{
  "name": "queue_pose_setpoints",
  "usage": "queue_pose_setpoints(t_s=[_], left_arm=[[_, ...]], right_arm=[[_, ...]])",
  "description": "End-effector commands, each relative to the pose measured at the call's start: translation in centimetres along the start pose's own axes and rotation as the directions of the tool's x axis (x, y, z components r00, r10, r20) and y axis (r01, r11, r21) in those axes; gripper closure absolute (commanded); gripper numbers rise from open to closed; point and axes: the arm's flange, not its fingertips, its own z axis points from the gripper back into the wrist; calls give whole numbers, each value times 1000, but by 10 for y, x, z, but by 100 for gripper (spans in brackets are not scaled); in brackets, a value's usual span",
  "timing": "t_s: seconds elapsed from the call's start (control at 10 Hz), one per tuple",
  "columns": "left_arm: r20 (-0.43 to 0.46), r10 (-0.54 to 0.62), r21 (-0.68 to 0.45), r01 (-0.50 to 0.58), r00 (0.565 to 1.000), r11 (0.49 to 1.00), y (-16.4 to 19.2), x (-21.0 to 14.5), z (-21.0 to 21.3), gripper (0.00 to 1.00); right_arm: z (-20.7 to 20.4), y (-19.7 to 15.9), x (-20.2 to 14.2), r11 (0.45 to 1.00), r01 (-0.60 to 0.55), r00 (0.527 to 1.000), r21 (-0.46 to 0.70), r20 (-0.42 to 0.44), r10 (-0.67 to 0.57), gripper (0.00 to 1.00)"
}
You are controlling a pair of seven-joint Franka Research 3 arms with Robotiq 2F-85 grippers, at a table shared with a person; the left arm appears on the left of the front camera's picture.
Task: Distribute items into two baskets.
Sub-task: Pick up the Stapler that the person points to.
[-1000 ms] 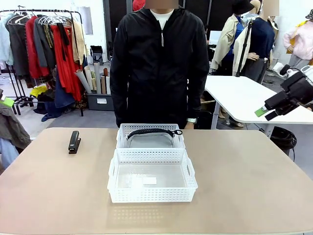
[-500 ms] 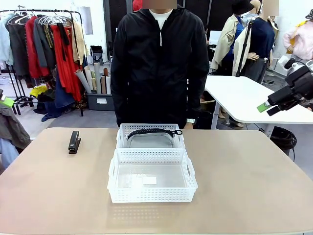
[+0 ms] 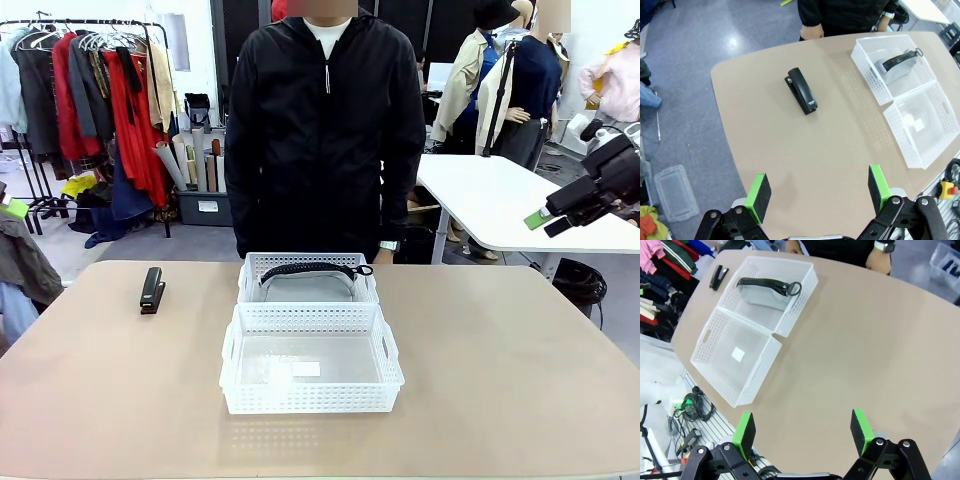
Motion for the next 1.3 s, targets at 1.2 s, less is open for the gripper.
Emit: queue_pose_setpoints(t_s=[1.2], left_arm=[[8, 2, -11, -2, 1000, 1000, 0, -1, 0, 0]], right_arm=[[1, 0, 0, 1000, 2, 1000, 3, 2, -2, 0]])
